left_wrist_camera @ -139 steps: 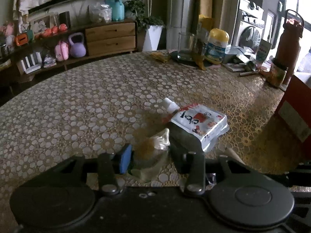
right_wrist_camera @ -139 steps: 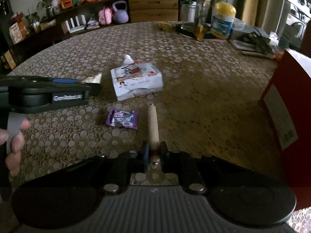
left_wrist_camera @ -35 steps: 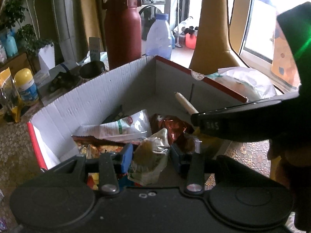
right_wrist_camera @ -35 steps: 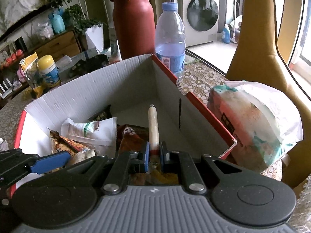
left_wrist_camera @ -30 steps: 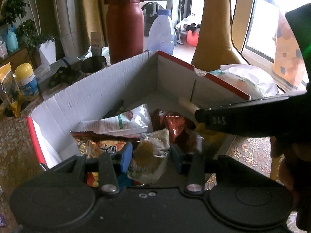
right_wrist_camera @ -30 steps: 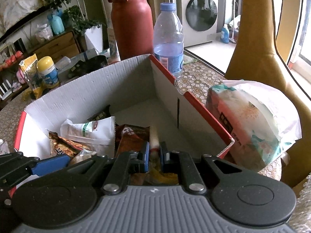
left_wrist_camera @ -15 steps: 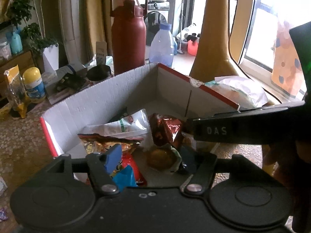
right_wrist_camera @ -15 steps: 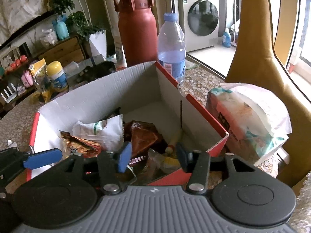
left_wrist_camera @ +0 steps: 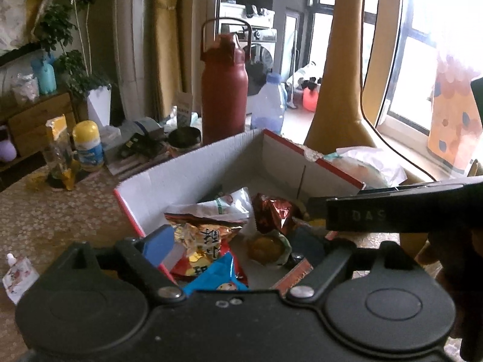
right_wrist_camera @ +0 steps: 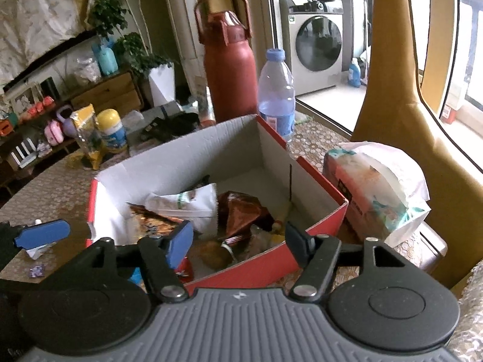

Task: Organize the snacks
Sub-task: 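Lower both tools into the box and open them to drop the items, then move both tools toward the white jelly pouch and purple candy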

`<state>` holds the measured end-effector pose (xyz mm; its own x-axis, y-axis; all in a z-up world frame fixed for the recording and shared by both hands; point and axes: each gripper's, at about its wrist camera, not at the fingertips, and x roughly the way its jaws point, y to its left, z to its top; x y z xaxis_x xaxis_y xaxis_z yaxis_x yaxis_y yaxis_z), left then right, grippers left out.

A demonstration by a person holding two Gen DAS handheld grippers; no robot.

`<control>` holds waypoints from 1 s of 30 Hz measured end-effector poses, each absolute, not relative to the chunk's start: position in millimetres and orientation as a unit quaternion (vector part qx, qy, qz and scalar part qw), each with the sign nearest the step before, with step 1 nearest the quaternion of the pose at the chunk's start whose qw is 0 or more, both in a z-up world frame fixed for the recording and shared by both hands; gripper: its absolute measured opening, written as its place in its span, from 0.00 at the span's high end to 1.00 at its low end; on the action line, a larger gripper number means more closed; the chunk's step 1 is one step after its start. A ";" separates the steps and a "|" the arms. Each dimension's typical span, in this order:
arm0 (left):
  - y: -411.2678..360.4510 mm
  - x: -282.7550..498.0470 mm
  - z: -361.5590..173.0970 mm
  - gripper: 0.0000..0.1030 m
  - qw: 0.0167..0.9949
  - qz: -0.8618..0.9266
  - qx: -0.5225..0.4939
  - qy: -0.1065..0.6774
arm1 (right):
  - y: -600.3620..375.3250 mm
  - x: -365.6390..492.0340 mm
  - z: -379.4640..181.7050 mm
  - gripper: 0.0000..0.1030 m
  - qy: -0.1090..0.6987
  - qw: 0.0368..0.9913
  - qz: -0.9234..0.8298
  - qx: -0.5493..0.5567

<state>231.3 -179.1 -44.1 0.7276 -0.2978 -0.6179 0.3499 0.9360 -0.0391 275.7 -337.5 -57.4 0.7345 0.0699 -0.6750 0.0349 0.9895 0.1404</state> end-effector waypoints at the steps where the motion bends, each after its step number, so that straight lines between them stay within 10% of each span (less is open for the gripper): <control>1: -176.2 227.6 -41.2 0.14 0.930 -0.174 0.040 0.321 | -335.8 271.4 -53.9 0.23 0.359 0.930 0.015 0.074; 30: -18.9 152.5 -11.9 0.00 0.958 -0.080 -0.013 0.275 | -224.4 191.1 -26.6 0.08 0.327 0.933 0.140 0.050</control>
